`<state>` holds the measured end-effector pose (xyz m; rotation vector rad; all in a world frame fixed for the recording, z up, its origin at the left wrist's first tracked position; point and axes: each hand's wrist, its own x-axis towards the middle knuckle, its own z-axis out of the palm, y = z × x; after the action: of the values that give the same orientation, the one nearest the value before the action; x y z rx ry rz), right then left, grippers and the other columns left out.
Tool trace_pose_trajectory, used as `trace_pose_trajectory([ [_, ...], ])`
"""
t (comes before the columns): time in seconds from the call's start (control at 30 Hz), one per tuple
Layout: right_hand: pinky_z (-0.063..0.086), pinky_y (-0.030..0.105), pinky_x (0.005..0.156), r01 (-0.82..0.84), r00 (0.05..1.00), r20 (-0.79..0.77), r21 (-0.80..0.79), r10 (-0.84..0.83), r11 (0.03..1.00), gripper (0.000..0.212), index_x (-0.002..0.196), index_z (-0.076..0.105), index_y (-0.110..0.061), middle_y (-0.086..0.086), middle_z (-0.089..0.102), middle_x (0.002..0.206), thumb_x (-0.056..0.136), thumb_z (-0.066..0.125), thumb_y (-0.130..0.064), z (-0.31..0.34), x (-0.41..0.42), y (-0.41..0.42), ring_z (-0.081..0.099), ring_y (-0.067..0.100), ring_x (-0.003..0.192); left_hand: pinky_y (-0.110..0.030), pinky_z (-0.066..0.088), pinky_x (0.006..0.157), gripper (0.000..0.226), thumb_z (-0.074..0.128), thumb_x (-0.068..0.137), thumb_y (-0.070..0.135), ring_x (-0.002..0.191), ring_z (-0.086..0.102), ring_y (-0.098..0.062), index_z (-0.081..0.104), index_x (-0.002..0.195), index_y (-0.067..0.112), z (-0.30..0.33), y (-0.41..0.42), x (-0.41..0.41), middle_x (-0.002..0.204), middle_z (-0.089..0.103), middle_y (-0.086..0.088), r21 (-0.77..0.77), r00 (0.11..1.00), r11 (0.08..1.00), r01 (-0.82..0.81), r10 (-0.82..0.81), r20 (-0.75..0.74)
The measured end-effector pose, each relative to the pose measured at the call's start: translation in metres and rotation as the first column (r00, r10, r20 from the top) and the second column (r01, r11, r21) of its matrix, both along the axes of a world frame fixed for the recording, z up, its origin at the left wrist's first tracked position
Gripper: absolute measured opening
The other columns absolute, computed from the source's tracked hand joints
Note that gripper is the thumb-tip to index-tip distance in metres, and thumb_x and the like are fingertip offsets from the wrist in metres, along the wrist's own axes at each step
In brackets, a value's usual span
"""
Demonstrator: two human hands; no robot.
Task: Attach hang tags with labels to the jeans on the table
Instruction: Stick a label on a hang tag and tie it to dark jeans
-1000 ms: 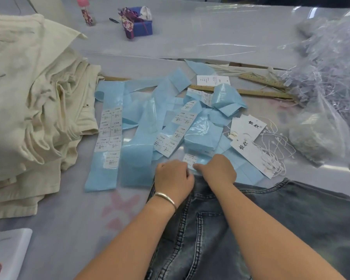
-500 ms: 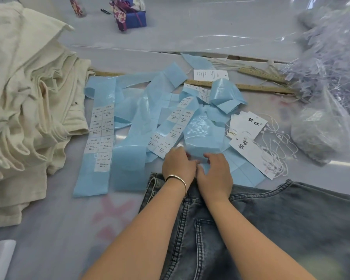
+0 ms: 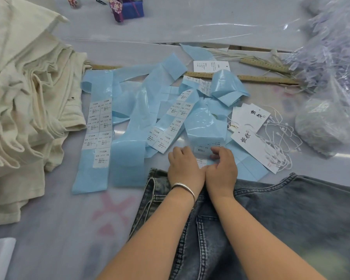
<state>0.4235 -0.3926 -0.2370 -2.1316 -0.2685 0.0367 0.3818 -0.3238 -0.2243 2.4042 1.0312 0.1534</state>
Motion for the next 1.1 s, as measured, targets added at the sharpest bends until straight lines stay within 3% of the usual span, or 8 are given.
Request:
trace_pose_trajectory([
  [0.1, 0.04, 0.016, 0.075, 0.079, 0.992, -0.101, 0.089, -0.07, 0.993, 0.043, 0.102, 0.062, -0.007, 0.007, 0.067, 0.095, 0.072, 0.04, 0.014, 0.002, 0.002, -0.002, 0.06, 0.015, 0.085, -0.033, 0.043, 0.083, 0.042, 0.063, 0.086, 0.032, 0.115, 0.04, -0.026, 0.047, 0.119, 0.012, 0.001, -0.007, 0.003, 0.121, 0.045, -0.007, 0.08, 0.997, 0.996, 0.048, -0.042, -0.072],
  [0.23, 0.05, 0.029, 0.084, 0.1, 0.987, -0.136, 0.143, -0.081, 0.985, 0.042, 0.096, 0.063, -0.007, 0.007, 0.068, 0.091, 0.07, 0.04, 0.015, 0.005, 0.004, -0.004, 0.061, 0.013, 0.081, -0.036, 0.043, 0.09, 0.045, 0.066, 0.083, 0.048, 0.114, 0.043, -0.023, 0.055, 0.113, 0.017, 0.002, -0.004, 0.005, 0.118, 0.049, -0.003, 0.026, 0.997, 0.998, 0.058, -0.057, -0.051],
  [0.37, 0.043, 0.023, 0.081, 0.021, 0.997, 0.072, 0.113, -0.029, 0.993, 0.036, 0.097, 0.063, -0.007, 0.0, 0.062, 0.094, 0.071, 0.05, 0.014, 0.007, -0.006, -0.005, 0.057, 0.015, 0.087, -0.035, 0.042, 0.089, 0.021, 0.064, 0.085, 0.031, 0.11, 0.046, -0.024, 0.058, 0.102, 0.019, -0.001, 0.001, 0.002, 0.114, 0.053, -0.002, -0.073, 0.996, 0.996, 0.057, -0.051, 0.075],
  [0.43, 0.041, 0.026, 0.086, -0.033, 0.99, 0.139, 0.059, 0.025, 0.998, 0.034, 0.099, 0.064, -0.008, -0.005, 0.06, 0.096, 0.071, 0.056, 0.011, 0.005, -0.006, -0.006, 0.057, 0.017, 0.093, -0.035, 0.043, 0.089, 0.023, 0.064, 0.086, 0.025, 0.108, 0.049, -0.024, 0.056, 0.105, 0.016, 0.0, 0.001, 0.0, 0.113, 0.054, -0.004, -0.091, 0.99, 0.995, 0.051, -0.038, 0.137],
  [0.6, 0.036, 0.018, 0.086, -0.055, 0.998, 0.015, -0.012, 0.055, 0.998, 0.039, 0.109, 0.064, -0.009, 0.001, 0.063, 0.108, 0.075, 0.055, 0.008, 0.0, 0.0, -0.009, 0.057, 0.019, 0.104, -0.035, 0.045, 0.08, 0.062, 0.068, 0.085, 0.038, 0.104, 0.053, -0.029, 0.037, 0.132, 0.013, 0.004, -0.005, 0.002, 0.121, 0.044, -0.01, -0.018, 0.999, 1.0, 0.025, -0.025, 0.021],
  [0.83, 0.048, 0.029, 0.087, 0.028, 0.993, -0.121, 0.116, -0.014, 0.993, 0.046, 0.104, 0.066, -0.01, 0.004, 0.07, 0.1, 0.071, 0.043, 0.013, 0.004, 0.002, -0.008, 0.064, 0.017, 0.096, -0.039, 0.049, 0.082, 0.041, 0.072, 0.08, 0.023, 0.104, 0.056, -0.031, 0.05, 0.111, 0.006, 0.008, -0.007, 0.012, 0.113, 0.055, -0.013, -0.231, 0.997, 0.971, -0.052, 0.065, 0.045],
  [1.0, 0.048, 0.03, 0.09, 0.033, 0.991, -0.132, 0.167, -0.01, 0.985, 0.047, 0.104, 0.066, -0.008, 0.005, 0.07, 0.101, 0.071, 0.042, 0.015, 0.006, 0.001, -0.008, 0.064, 0.019, 0.097, -0.038, 0.044, 0.092, 0.039, 0.069, 0.082, 0.04, 0.116, 0.039, -0.027, 0.058, 0.11, 0.014, 0.005, -0.006, 0.014, 0.121, 0.044, -0.006, -0.127, 0.998, 0.99, -0.059, 0.057, -0.021],
  [1.1, 0.048, 0.031, 0.091, 0.038, 0.992, -0.125, 0.173, -0.017, 0.984, 0.04, 0.105, 0.066, -0.007, 0.005, 0.069, 0.104, 0.076, 0.046, 0.012, 0.005, 0.002, -0.009, 0.063, 0.019, 0.097, -0.035, 0.042, 0.089, 0.024, 0.067, 0.084, 0.035, 0.112, 0.042, -0.025, 0.054, 0.099, 0.02, 0.006, -0.007, 0.013, 0.118, 0.046, -0.004, -0.13, 0.998, 0.991, -0.032, 0.04, 0.055],
])
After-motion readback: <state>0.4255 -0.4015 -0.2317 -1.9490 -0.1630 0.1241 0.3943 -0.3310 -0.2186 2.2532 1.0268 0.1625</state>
